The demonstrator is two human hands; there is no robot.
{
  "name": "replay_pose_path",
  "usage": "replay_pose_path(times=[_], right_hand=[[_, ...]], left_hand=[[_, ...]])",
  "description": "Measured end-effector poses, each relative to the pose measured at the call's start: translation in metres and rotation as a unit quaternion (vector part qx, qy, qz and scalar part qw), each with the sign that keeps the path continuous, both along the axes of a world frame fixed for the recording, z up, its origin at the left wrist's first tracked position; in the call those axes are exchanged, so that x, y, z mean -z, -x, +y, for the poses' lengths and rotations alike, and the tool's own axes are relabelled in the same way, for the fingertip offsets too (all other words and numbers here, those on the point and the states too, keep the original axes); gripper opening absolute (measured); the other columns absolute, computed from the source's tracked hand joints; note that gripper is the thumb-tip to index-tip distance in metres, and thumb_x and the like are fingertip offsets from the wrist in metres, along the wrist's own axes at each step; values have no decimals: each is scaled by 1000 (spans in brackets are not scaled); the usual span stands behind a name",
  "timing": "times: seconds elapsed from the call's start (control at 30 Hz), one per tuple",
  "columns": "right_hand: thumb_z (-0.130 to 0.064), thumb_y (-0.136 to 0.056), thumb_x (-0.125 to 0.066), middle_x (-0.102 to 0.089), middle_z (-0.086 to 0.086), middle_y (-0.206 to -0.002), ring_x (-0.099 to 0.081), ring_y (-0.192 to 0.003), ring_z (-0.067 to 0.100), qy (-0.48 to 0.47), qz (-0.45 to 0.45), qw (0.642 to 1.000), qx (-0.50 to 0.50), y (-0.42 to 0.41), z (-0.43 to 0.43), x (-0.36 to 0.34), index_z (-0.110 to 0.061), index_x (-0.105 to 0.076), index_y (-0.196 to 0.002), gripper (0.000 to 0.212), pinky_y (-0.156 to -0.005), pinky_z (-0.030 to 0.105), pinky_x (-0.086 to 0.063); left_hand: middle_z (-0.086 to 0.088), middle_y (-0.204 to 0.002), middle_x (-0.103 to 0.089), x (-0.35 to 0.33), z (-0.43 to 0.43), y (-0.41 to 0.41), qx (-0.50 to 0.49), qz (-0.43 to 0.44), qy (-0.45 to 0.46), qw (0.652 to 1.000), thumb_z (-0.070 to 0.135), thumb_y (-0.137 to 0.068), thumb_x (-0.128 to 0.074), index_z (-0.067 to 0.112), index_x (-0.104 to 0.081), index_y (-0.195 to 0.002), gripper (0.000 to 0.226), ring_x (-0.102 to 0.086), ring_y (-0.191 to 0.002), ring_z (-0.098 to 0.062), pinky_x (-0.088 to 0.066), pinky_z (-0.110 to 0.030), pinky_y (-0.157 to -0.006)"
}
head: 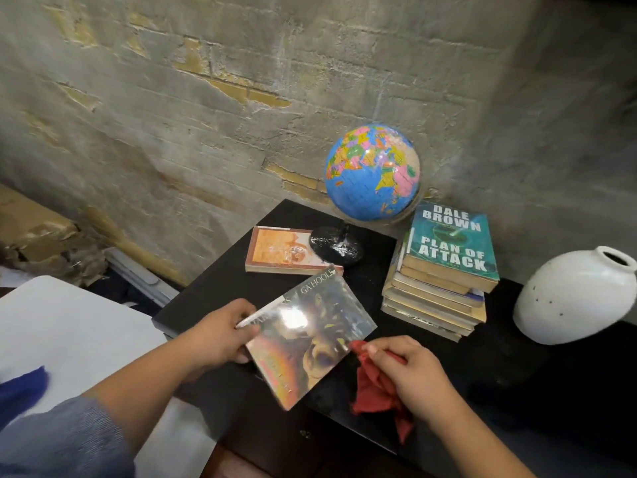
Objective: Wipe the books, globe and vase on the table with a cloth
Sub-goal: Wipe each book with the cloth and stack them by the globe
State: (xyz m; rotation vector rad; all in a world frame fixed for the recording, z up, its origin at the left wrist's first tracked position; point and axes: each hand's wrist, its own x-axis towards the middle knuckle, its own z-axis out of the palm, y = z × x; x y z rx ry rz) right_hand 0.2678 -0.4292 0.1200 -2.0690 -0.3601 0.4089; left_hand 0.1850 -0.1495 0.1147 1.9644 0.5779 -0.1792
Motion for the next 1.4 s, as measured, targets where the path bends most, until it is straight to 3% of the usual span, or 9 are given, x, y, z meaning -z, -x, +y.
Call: replay_pose_path(times=[0.17, 0.27, 0.37, 0.43, 0.5, 0.63, 0.73, 0.83, 1.4], right_hand=[[-24, -84, -71, -67, -6, -104, -64, -97, 9, 14, 34, 996, -83, -7, -20, -18, -44, -69, -93, 22, -94, 31, -50], [-28, -80, -74, -65, -7, -117, -65, -105, 11, -27, 103, 978, -178, -16, -38, -33, -50, -45, -131, 63, -99, 32, -49], [-19, -82, -73, -53, -7, -139, -57, -122, 13, -121, 125, 956, -236, -23, -60, -47, -53, -7, -145, 97, -101, 26, -45], [-15, -79, -73, -53, 0, -141, -56, -124, 22, -207, 130, 948, -205, -29, -73, -58, -51, -1, -145, 105, -103, 30, -44], [-15, -73, -73, -56, 5, -137, -56, -124, 30, -267, 118, 944, -152, -40, -88, -70, -46, -5, -148, 106, -107, 38, -41], [-14, -67, -76, -67, 4, -120, -64, -112, 22, -256, 96, 958, -87, -70, -115, -92, -33, -17, -149, 102, -92, 27, -52], [-16, -66, -80, -67, 7, -121, -63, -114, 25, -232, 109, 965, -60, -97, -127, -105, -21, -29, -149, 98, -99, 34, -49], [-5, -80, -67, -70, 4, -116, -66, -107, 22, -190, 113, 975, -20, -130, -129, -119, -15, -45, -140, 65, -98, 35, -49], [-22, -75, -76, -66, 0, -122, -67, -105, 18, -38, 118, 991, -49, -170, -140, -100, -21, -55, -132, 61, -104, 40, -46]], left_hand=[[-23, -97, -67, -32, 5, 23, -32, -106, 194, 975, 19, -92, -54, 12, -49, -115, 25, -68, -85, -28, -59, -30, -65], [-23, -101, -67, -53, -9, 9, -24, -144, 277, 950, 41, -73, -75, 12, -49, -115, 56, -68, -87, -28, -60, -31, -68], [-10, -94, -71, -67, -52, -27, -16, -180, 303, 936, 23, -88, -57, 15, -51, -113, 27, -69, -78, -18, -59, -27, -64], [-7, -90, -71, -76, -89, -55, -24, -181, 320, 930, 12, -97, -44, 15, -51, -110, 15, -69, -72, -15, -59, -25, -61], [-9, -92, -68, -82, -119, -82, -20, -173, 334, 926, 9, -100, -40, 13, -50, -112, 16, -69, -70, -16, -59, -25, -61], [-4, -93, -62, -89, -156, -127, -13, -175, 232, 957, 13, -100, -42, 17, -57, -108, 17, -58, -77, -10, -52, -21, -60], [0, -103, -67, -86, -167, -154, -13, -181, 83, 980, 26, -98, -48, 24, -64, -106, 18, -58, -93, -14, -48, -35, -82], [-3, -106, -69, -87, -172, -172, -23, -177, 11, 984, 35, -97, -47, 18, -66, -112, 29, -60, -103, -20, -46, -42, -97], [19, -92, -60, -80, -183, -176, -9, -172, 36, 984, 19, -102, -38, 39, -54, -110, 28, -55, -91, 1, -43, -26, -88]])
